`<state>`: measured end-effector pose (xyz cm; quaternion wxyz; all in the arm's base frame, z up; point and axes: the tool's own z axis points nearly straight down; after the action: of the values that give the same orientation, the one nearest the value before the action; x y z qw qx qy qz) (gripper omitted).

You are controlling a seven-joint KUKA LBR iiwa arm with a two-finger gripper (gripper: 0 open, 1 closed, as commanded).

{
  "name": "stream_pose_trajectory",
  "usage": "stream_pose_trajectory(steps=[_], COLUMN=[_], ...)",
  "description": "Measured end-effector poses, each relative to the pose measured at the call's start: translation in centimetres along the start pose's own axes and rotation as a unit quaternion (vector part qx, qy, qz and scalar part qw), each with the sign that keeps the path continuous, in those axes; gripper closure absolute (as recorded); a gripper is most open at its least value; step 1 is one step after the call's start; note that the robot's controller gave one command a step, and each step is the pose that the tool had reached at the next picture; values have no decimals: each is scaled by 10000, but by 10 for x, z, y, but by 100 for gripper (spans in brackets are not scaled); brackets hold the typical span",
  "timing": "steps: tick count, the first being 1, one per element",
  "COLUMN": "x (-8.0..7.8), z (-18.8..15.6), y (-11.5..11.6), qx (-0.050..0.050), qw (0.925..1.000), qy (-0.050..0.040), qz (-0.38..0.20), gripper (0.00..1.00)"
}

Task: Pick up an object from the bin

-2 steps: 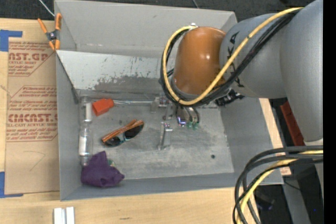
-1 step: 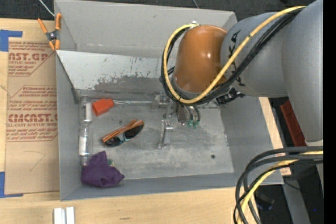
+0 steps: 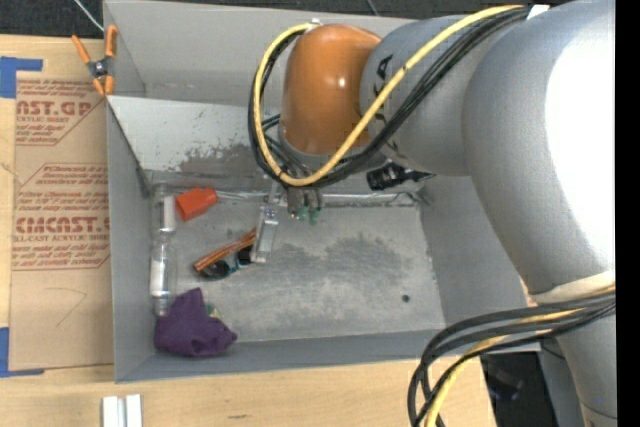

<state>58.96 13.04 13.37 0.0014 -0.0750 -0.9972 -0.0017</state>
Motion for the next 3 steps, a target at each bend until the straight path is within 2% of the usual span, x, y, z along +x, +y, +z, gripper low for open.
stream_pose_trajectory(steps=[1,2,3], x=[2,58,29], z=[-11,55,64], y=[16,11,26], qx=[2,12,-10], qw=[9987,9988,9976], qy=[-34,37,-37], qz=[-512,-483,695], gripper=[0,0,100])
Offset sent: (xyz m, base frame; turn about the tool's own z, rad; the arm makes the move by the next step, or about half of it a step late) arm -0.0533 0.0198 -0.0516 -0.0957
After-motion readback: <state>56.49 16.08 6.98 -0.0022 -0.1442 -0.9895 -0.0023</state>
